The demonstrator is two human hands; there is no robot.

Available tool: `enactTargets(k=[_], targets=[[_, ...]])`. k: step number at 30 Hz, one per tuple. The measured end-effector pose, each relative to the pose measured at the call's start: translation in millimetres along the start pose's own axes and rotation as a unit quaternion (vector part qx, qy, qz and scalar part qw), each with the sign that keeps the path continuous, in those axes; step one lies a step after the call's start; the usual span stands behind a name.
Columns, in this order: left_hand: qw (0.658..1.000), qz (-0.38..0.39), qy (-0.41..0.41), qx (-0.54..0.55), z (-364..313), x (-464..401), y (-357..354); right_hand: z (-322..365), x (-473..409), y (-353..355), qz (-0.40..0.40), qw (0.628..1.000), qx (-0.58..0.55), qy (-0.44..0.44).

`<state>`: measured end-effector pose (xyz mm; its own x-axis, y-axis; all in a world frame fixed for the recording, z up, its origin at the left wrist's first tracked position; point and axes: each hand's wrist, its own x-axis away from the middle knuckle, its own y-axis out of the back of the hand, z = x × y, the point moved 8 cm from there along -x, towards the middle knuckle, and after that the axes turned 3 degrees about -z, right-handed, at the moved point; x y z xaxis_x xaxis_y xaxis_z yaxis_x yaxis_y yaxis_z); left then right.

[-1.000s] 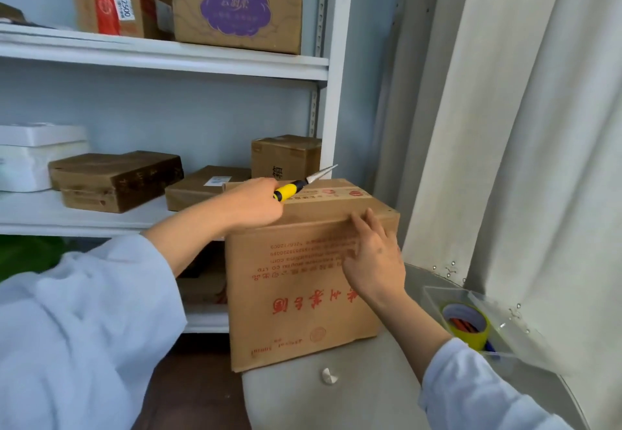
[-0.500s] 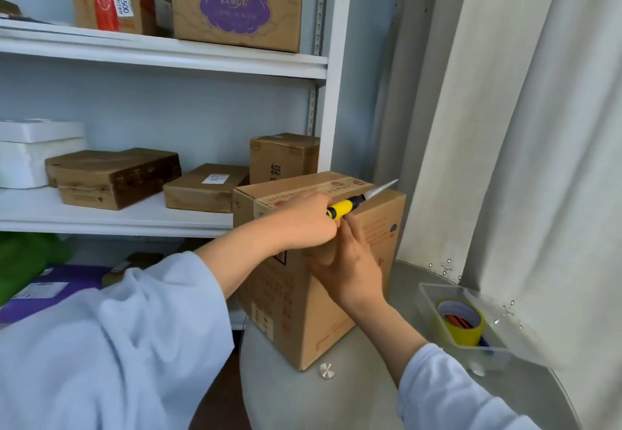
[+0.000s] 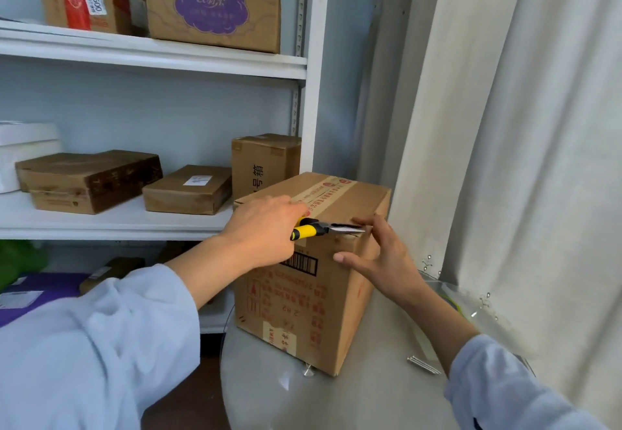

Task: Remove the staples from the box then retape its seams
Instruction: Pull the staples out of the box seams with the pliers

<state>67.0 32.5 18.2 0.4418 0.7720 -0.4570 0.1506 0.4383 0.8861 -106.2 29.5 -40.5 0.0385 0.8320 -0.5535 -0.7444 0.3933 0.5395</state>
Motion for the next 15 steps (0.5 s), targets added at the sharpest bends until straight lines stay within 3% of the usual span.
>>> enactTargets(k=[8,15], targets=[[0.996,-0.007,-0.076,-0.055,-7,-6,8,-24,3,18,0.036,0.998,-0.052,-0.006],[0.996,0.02,-0.066,-0.056,-13,-14,9,-29,2,19,0.043,0.996,-0.076,-0.017]])
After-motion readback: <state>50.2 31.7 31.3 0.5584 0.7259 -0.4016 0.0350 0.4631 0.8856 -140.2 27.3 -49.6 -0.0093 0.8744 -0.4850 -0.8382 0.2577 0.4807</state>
